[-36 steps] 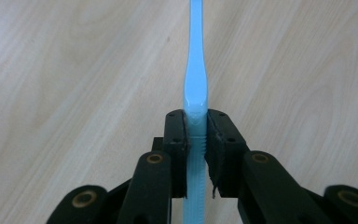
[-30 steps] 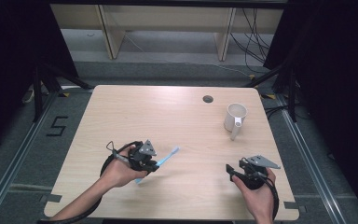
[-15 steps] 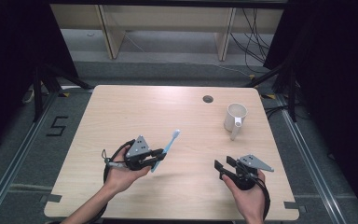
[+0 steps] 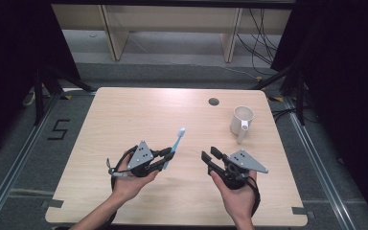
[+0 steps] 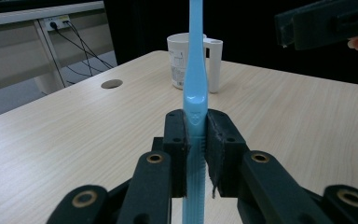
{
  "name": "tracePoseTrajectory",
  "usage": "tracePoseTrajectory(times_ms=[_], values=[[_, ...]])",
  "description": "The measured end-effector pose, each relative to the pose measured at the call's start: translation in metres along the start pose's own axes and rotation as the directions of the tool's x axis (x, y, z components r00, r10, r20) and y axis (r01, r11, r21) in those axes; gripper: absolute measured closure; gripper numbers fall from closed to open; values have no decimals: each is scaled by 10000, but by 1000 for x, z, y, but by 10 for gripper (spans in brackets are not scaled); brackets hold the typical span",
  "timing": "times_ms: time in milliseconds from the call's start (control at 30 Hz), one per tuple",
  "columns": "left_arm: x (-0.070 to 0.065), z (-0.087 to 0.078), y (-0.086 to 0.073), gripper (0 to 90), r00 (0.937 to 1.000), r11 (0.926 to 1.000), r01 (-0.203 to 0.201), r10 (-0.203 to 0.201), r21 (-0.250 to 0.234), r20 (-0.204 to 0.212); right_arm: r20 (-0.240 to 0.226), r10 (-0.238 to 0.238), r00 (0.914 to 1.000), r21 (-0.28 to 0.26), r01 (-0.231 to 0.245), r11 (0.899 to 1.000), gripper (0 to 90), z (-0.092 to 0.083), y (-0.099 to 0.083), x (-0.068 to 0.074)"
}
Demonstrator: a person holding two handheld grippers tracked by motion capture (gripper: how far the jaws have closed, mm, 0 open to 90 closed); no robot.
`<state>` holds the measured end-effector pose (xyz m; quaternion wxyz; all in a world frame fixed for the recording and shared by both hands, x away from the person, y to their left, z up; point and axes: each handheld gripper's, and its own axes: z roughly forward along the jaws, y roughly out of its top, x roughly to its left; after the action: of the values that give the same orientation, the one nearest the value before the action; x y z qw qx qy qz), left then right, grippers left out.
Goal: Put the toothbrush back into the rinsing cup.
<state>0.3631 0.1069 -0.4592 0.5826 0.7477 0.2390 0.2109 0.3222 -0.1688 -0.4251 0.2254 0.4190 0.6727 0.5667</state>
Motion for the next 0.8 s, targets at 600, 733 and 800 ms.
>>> tracePoseTrajectory(times_ms=[600,733,800], values=[[-10,8,1,780,9999,9994,-120,122,-337,64,-1135,245,9932,-91,-257,9996,657,43,16,30],[-12,8,3,779,9997,9993,-229,232,-294,112,-1058,97,9943,51,-92,9999,696,46,17,30],[-13,8,3,780,9996,9993,-247,250,-274,103,-1058,125,9943,100,-115,9999,703,48,16,30]])
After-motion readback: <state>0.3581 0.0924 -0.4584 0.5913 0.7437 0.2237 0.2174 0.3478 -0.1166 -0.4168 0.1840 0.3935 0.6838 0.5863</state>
